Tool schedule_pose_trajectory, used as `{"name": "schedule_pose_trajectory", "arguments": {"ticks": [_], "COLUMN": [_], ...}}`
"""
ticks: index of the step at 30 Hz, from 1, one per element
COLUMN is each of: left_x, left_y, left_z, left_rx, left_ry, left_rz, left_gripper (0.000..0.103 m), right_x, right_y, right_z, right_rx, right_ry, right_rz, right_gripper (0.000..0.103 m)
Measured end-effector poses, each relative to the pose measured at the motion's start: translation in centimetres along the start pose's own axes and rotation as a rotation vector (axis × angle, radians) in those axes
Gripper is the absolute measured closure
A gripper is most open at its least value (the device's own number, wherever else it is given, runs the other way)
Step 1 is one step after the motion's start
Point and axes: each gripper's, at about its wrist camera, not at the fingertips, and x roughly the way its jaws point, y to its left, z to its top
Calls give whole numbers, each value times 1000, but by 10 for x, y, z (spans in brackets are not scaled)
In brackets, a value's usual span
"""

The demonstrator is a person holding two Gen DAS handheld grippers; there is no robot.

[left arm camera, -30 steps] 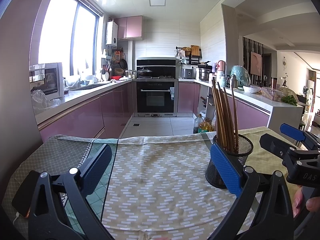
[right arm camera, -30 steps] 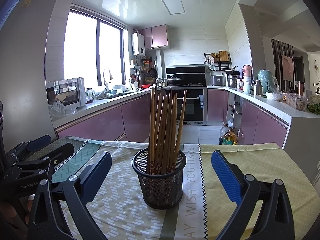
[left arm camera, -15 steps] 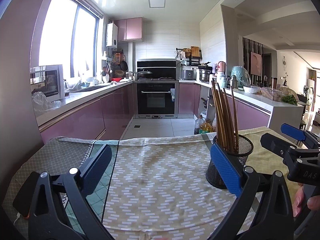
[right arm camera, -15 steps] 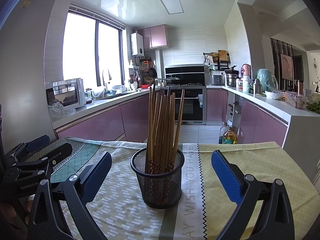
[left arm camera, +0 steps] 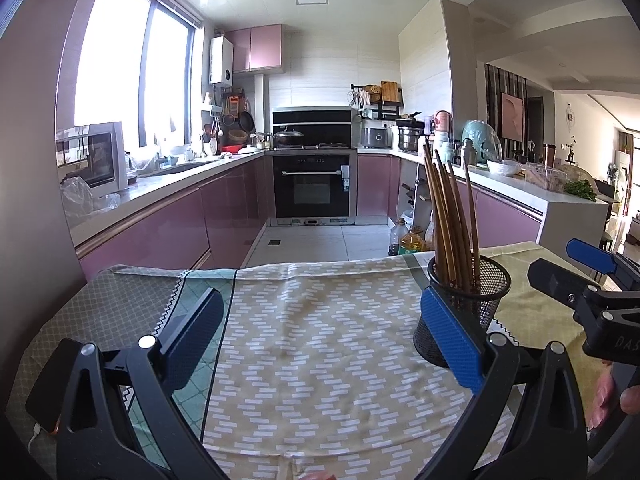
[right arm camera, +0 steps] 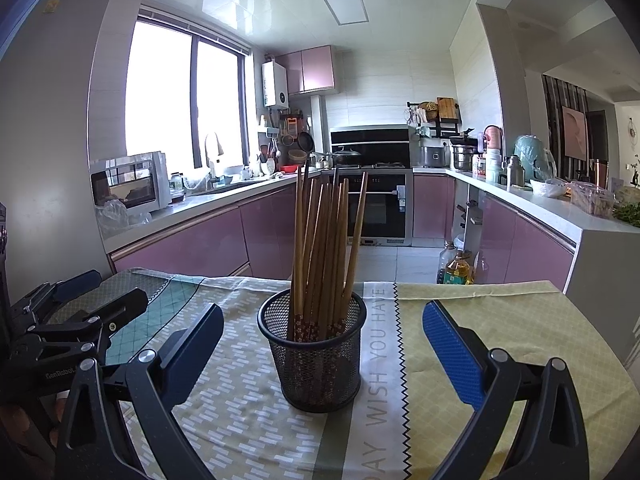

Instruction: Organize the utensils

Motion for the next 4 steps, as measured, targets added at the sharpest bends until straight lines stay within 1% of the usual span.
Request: {"name": "schedule_pose_trajectory", "arguments": {"ticks": [2, 4], "left_x": [5, 10], "left_y": [2, 8], "left_z": [-2, -4], "left_rx": [-7, -11], "left_ry": [19, 47], "left_rz": [2, 8], "left_gripper": [6, 6], "right_x": [2, 6], "right_y": [-10, -27], "right_z": [-3, -7], "right_rx": [10, 26], "right_ry": [20, 59], "right_rz": [-18, -56], "right_gripper": [6, 6]}}
